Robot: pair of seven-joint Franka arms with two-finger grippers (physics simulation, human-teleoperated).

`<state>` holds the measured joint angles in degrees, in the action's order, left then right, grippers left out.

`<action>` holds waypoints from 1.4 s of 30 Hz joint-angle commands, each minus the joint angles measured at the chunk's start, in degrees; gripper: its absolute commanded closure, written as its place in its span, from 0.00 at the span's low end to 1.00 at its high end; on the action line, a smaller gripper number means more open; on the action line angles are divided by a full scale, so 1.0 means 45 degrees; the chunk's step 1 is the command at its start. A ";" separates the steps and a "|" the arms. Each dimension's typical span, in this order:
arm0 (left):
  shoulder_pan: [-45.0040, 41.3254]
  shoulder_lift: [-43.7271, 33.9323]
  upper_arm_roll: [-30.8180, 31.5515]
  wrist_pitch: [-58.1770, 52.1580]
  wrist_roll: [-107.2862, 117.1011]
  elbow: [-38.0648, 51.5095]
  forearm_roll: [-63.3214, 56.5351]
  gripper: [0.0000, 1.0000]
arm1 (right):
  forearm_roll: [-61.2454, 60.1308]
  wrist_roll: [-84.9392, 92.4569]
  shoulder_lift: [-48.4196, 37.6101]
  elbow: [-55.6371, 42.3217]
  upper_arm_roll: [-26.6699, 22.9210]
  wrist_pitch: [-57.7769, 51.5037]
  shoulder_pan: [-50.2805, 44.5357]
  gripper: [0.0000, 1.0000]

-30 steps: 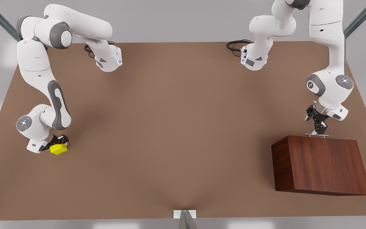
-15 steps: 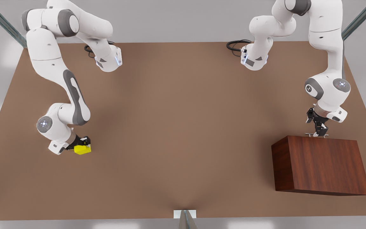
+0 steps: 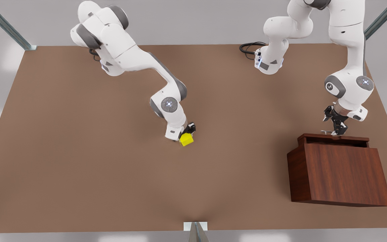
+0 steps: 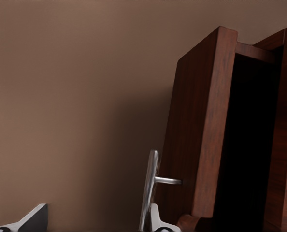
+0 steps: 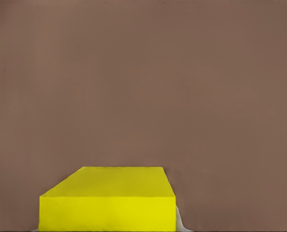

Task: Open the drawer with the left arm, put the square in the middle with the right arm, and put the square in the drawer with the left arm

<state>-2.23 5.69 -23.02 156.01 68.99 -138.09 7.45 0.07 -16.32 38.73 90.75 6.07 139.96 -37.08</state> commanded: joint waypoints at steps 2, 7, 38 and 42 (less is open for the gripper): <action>-0.0032 -0.0112 -0.0021 -0.0002 0.0001 -0.0172 -0.0014 0.00 | 0.0042 -0.0123 0.1158 -0.2116 -0.0001 -0.0613 -0.0879 0.30; -0.0032 -0.0619 -0.0119 -0.0021 -0.0038 -0.0641 -0.0034 0.00 | 0.0081 -0.1216 0.4010 -0.6200 -0.0020 -0.0672 -0.2247 0.30; -0.4271 0.2739 0.4645 -1.0626 -0.8279 1.0413 -0.1948 0.00 | -0.0212 0.3647 -0.5560 -0.0947 -0.2716 -0.8641 0.6874 0.00; -0.4290 0.3559 0.6990 -1.0587 -1.4254 1.0413 -0.1890 0.00 | -0.0212 0.3647 -0.5637 -0.0947 -0.2716 -0.8758 0.6874 0.00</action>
<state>-21.65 22.22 9.14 108.57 0.93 -91.29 -2.05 -0.88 0.12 13.37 86.49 -6.15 100.55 -6.19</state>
